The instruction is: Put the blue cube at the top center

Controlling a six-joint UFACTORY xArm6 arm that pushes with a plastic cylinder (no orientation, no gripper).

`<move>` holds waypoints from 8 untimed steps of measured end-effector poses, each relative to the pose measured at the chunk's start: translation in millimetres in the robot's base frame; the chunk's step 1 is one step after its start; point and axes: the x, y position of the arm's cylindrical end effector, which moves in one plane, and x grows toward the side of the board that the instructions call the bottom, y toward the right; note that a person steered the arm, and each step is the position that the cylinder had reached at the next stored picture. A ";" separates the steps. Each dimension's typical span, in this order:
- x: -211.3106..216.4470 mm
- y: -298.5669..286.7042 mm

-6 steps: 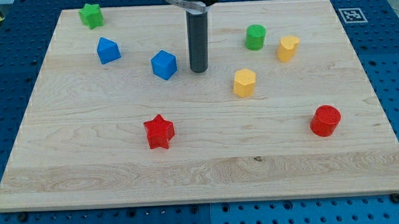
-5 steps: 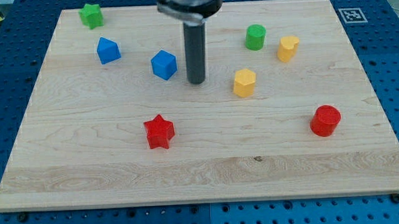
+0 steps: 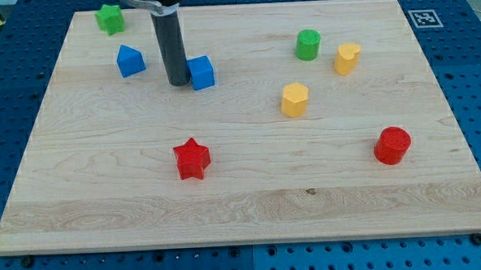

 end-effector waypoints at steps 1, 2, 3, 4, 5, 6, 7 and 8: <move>26.7 14.4; 32.3 21.6; -16.0 27.2; -52.8 32.5; -36.9 42.3; -4.0 46.3; -36.0 97.3; -45.2 99.7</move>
